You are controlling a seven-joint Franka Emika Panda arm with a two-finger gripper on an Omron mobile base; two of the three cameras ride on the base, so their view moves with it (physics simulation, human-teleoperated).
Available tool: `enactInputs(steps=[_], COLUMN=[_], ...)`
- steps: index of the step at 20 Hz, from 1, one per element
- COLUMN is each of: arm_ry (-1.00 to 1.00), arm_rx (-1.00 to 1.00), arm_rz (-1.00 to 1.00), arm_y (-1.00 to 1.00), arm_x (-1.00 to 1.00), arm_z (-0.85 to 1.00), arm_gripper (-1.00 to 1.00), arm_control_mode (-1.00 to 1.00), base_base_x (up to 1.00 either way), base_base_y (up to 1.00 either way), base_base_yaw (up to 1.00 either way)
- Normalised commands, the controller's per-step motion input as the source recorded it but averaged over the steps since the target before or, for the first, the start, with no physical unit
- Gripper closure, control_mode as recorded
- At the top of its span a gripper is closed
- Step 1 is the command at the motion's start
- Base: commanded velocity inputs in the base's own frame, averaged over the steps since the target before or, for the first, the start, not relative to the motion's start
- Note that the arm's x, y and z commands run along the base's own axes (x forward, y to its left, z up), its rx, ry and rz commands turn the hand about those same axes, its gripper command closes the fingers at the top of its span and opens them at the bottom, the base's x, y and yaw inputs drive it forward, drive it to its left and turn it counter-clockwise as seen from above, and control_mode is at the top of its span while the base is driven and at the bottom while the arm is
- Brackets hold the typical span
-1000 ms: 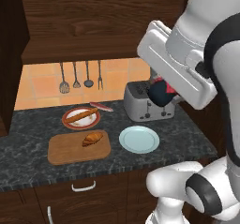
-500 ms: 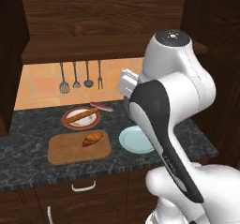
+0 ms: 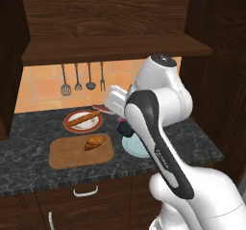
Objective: From the different types of pastries on the counter, select a croissant and place it on the cutting board. Then retrieve a jar of jam from the cabinet and place it alongside the croissant on the cutting board.
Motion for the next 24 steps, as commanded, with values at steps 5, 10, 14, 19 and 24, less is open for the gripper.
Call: enactInputs(steps=[5, 10, 14, 19, 24], arm_ry=[-0.04, -0.17, -0.23, -0.33, -0.13], arm_rx=[-0.04, -0.03, -0.06, -0.31, -0.1], arm_rz=[0.27, 0.29, 0.19, 0.06, 0.02], arm_y=[0.8, 0.48, 0.19, 0.15, 0.02], arm_x=[0.38, 0.44, 0.15, -0.29, 0.25], arm_z=[-0.78, -0.42, -0.07, -0.13, -0.49], arm_gripper=[1.0, 1.0, 1.0, 1.0, 1.0], arm_control_mode=[-1.0, -1.0, -1.0, -1.0, -1.0], base_base_x=[0.0, 0.0, 0.0, 0.0, 0.0], base_base_y=[0.0, 0.0, 0.0, 0.0, 0.0], base_base_yaw=[0.0, 0.0, 0.0, 0.0, 0.0])
